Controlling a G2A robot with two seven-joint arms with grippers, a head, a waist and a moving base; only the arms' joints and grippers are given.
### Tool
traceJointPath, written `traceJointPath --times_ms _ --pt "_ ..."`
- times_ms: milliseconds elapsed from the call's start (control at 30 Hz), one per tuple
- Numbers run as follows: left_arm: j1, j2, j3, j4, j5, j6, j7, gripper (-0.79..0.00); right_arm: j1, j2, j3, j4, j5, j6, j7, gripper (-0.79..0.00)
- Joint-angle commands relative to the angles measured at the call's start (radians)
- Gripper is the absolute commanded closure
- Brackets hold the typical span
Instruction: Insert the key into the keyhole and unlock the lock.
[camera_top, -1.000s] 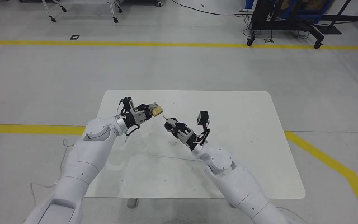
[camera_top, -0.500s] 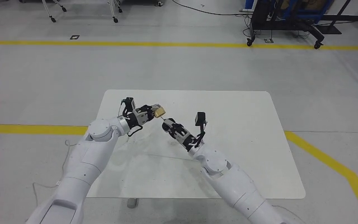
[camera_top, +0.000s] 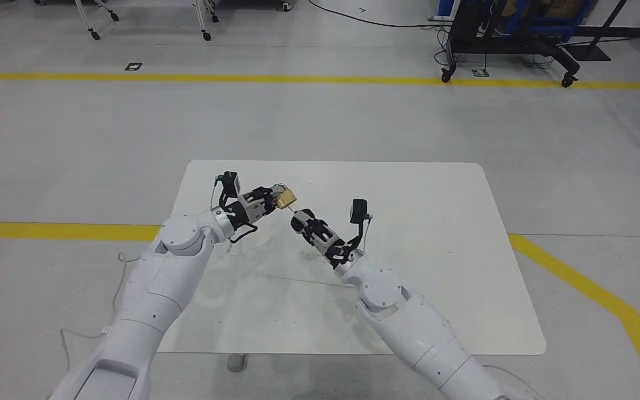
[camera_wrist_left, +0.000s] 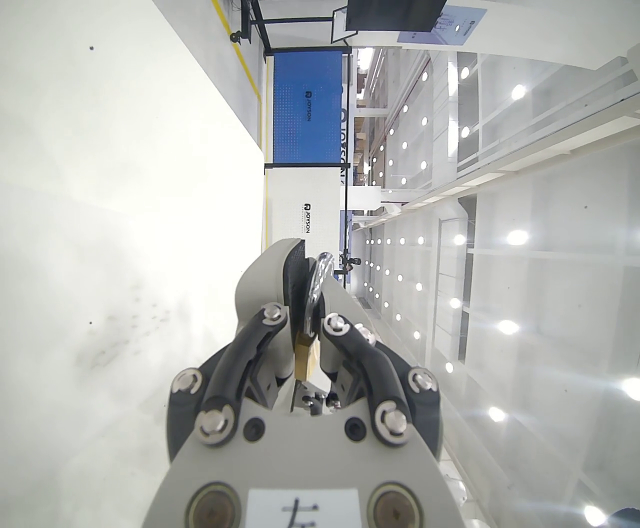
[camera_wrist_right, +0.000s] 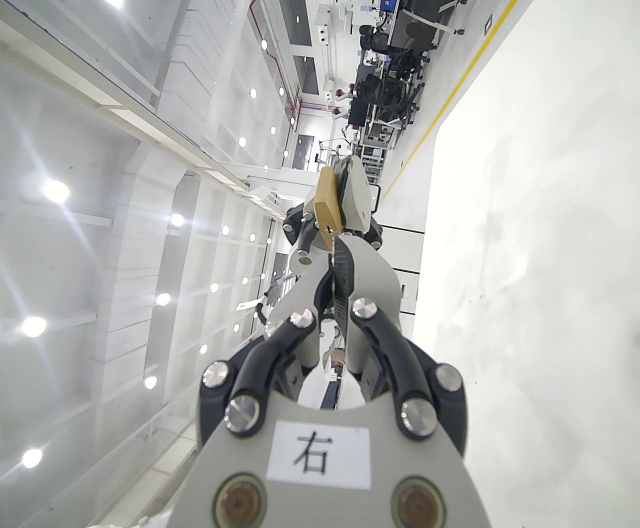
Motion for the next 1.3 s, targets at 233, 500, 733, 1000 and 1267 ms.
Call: traceJointPath --times_ms 233,500,733,1000,1267 --pt "0.007 -0.001 -0.008 -0.011 0.023 -0.001 0.010 0.000 0.009 -0.013 -0.001 0.013 -0.056 0.004 -0.063 0.000" --pt "0.010 -0.004 -0.008 -0.015 0.034 0.014 0.021 0.000 0.009 -0.025 -0.017 0.016 -0.107 0.001 -0.097 0.000" --pt "0.012 -0.007 -0.012 -0.016 0.035 0.015 0.027 0.000 0.010 -0.044 -0.062 0.017 -0.122 0.009 -0.074 0.000" --pt "0.015 -0.008 -0.024 -0.016 0.028 0.022 0.021 0.000 0.011 -0.053 -0.051 0.031 -0.109 -0.013 -0.069 0.000" --pt "0.016 -0.002 -0.057 -0.012 0.013 0.014 -0.013 0.000 -0.041 -0.032 0.044 -0.012 -0.121 -0.093 -0.072 0.000"
